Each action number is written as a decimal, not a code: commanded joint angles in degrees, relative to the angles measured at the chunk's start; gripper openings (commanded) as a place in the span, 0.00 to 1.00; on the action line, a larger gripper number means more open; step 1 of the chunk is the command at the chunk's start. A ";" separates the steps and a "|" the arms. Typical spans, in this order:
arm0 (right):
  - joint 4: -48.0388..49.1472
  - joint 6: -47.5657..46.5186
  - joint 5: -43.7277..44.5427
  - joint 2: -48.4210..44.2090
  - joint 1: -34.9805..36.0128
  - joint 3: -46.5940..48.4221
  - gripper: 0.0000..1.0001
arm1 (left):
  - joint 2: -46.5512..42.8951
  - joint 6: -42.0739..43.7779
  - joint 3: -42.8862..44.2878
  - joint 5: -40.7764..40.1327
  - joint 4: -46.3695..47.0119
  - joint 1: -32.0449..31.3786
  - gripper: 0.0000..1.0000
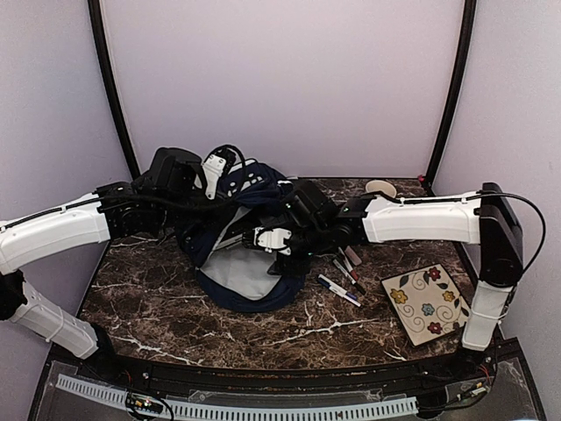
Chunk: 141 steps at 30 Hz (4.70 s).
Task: Pack the student bag
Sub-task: Place the largest pocket of the bag in the student bag, then pick up the student bag from the center of the board.
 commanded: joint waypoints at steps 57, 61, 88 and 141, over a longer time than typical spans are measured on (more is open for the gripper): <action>-9.04 33.41 -24.62 31.72 -21.81 34.77 0.32 | -10.78 -8.48 -13.77 5.39 -1.99 -2.21 0.00; -8.56 33.30 -24.46 28.83 -21.84 31.18 0.38 | -9.59 -7.34 -14.31 3.35 -1.60 -2.21 0.00; -13.50 15.14 -22.88 -10.40 -26.23 -7.72 0.57 | 3.12 -3.41 -13.72 5.56 4.70 -2.03 0.00; 1.20 4.08 17.38 15.64 3.68 16.14 0.21 | -15.69 -18.37 -20.15 16.59 -31.78 21.09 0.74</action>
